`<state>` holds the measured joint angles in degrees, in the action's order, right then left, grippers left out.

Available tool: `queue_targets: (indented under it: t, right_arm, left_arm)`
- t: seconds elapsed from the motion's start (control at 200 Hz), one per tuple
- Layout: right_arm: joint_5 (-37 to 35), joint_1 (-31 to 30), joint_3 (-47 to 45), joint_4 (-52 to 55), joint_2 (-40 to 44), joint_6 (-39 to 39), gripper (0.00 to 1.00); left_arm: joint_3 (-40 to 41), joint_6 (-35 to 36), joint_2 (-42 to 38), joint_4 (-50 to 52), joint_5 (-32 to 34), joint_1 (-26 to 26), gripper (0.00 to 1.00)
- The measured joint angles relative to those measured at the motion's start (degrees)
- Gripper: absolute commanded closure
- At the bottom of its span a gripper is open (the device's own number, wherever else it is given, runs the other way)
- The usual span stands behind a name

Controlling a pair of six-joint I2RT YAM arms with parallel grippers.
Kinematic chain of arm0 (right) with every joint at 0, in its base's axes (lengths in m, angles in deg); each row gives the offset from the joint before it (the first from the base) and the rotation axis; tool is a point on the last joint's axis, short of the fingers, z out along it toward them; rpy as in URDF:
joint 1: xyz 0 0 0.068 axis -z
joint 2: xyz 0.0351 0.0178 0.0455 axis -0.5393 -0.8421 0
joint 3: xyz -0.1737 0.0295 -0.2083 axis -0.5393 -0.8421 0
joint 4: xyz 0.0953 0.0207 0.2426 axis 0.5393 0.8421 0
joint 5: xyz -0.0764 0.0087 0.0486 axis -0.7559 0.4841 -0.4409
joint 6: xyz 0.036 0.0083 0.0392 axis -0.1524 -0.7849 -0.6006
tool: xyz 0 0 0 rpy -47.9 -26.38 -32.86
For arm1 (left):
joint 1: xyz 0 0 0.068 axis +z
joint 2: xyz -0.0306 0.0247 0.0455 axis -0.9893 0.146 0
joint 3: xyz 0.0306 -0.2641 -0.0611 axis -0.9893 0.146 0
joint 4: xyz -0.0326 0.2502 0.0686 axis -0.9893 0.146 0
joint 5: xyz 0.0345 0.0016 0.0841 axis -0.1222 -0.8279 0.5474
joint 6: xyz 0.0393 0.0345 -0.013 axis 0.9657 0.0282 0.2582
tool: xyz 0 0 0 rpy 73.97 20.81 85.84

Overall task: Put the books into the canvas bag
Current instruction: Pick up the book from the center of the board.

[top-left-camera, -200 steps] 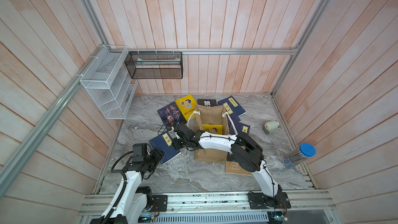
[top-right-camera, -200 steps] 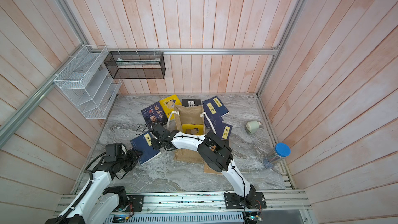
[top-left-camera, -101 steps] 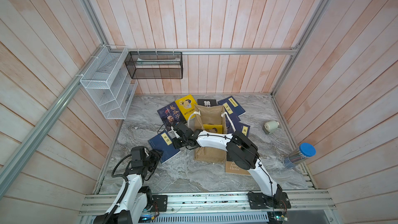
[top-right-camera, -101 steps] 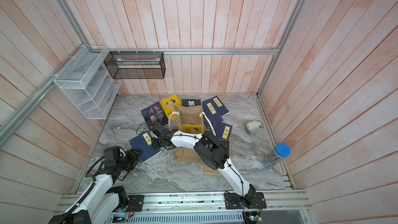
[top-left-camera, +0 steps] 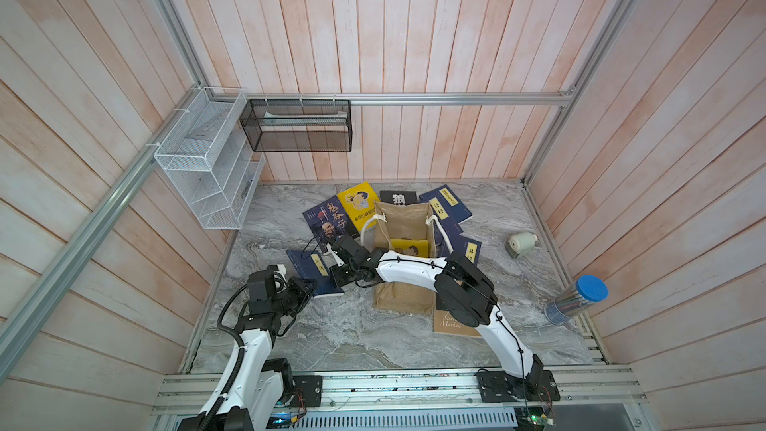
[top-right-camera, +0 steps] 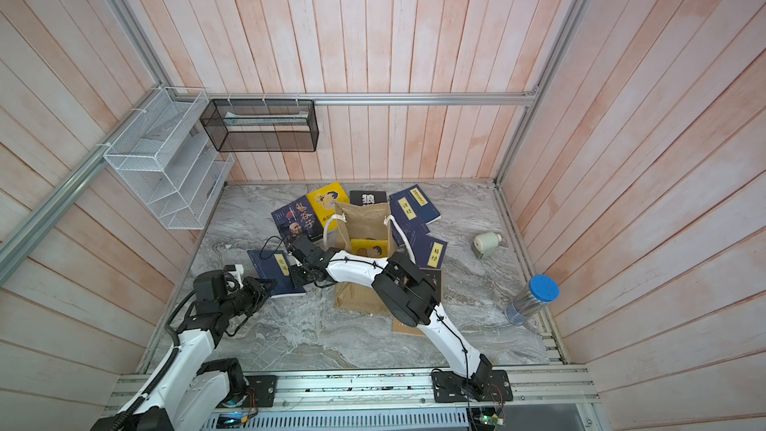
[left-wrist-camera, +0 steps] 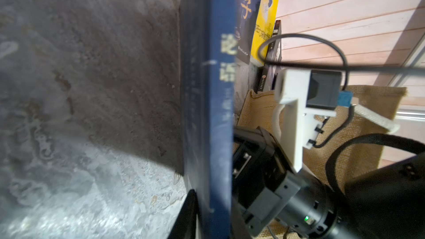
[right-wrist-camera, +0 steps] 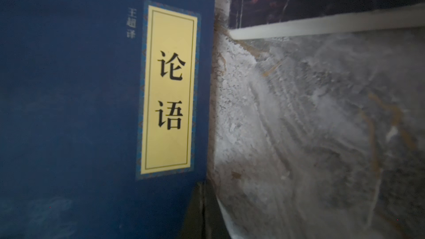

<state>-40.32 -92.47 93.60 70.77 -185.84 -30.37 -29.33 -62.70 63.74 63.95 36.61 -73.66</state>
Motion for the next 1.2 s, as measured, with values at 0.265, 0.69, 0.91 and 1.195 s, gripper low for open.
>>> queue_targets:
  t: [0.265,0.69,0.91,1.195]
  right_arm:
    - [-2.60,-1.73,6.80,6.27,-0.52,0.02,0.83]
    - [-16.57,-6.99,19.37,12.74,10.64,4.42,0.63]
    - [-22.69,-11.91,21.05,12.24,18.69,7.19,0.57]
    - [-27.26,-9.73,8.24,7.76,30.86,7.74,0.46]
  left_arm:
    - [-4.66,6.93,1.79,8.13,1.90,0.13,1.00]
    - [-27.26,22.49,-5.73,24.74,3.82,0.09,1.00]
    - [-30.34,24.70,-6.08,23.52,-4.26,-0.02,1.00]
    - [-28.61,21.09,-7.89,16.65,-13.77,-0.26,1.00]
